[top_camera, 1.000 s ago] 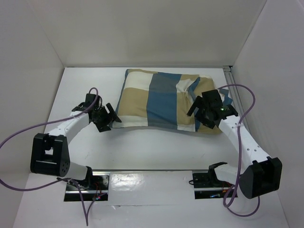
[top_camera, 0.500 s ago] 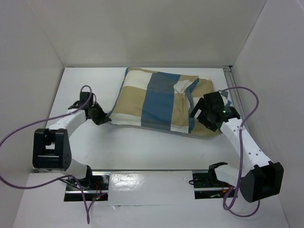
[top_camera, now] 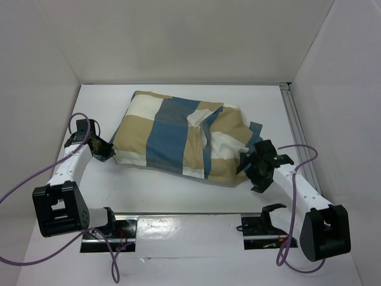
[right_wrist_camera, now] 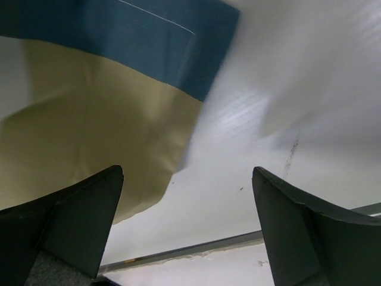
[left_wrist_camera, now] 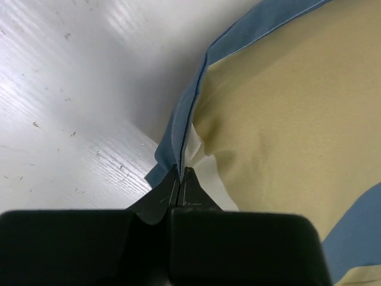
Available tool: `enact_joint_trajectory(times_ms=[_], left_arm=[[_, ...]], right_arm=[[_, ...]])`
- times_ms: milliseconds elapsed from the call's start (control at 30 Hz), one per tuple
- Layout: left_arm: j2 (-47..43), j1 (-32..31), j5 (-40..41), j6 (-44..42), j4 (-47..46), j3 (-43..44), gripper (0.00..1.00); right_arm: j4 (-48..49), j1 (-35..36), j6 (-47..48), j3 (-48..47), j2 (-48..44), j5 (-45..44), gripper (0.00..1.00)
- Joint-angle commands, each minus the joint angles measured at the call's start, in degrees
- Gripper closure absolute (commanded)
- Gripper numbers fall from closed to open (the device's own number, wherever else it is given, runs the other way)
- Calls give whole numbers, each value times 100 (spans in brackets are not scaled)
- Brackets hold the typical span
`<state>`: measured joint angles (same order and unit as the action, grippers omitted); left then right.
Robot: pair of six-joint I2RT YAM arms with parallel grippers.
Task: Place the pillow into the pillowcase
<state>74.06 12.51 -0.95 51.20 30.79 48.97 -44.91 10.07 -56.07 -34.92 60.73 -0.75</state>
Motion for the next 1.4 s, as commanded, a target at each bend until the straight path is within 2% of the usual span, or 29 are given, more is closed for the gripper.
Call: enact_joint_trajectory(times_ms=[0,133,233,467,500,567,600,700,767,833,867,967,1000,1100,1200,1367], left_arm=[[-199,-3,113,-39,209,-124,100],[-252,-3,113,-93,209,-125,100],[-252,-3,60,-145,209,-125,100],[-252,-3,7,-145,209,-72,100],[-252,-3,7,-145,209,-72,100],[-252,-3,7,-198,209,-133,100],[-304,-3,7,-198,209,-133,100],[-305,49,7,-198,261,-133,100],[-357,49,-45,-260,261,-133,100],[-410,49,-106,-321,261,-81,100],[-410,49,-107,-321,261,-81,100],[-410,49,-212,-321,261,-28,100],[-410,49,-265,-382,261,-28,100],[-358,49,-414,-383,261,-28,100],[-357,-3,-555,-383,209,34,100],[-357,-56,-608,-435,138,191,100]], right_arm=[[516,-40,-966,475,-377,321,5],[1509,-40,-1370,1100,-597,532,9],[1923,-40,-1433,1171,-230,532,10],[3101,-40,-2151,1619,421,586,26],[3171,-40,-2266,1680,422,498,38],[3409,-40,-2469,1786,484,392,53],[3583,-40,-2618,1847,484,314,63],[3411,-40,-2751,1814,353,190,73],[2928,-40,-2637,1577,-76,137,72],[2287,-40,-2540,1514,-490,23,61],[2076,-40,-2488,1453,-727,-30,49],[1302,-40,-2706,1522,-1711,101,38],[1030,-40,-2951,1653,-2192,302,38],[774,-40,-3417,2005,-3063,715,34],[877,-40,-3848,2321,-3627,1023,26],[1299,-40,-4078,2559,-3648,1139,19]])
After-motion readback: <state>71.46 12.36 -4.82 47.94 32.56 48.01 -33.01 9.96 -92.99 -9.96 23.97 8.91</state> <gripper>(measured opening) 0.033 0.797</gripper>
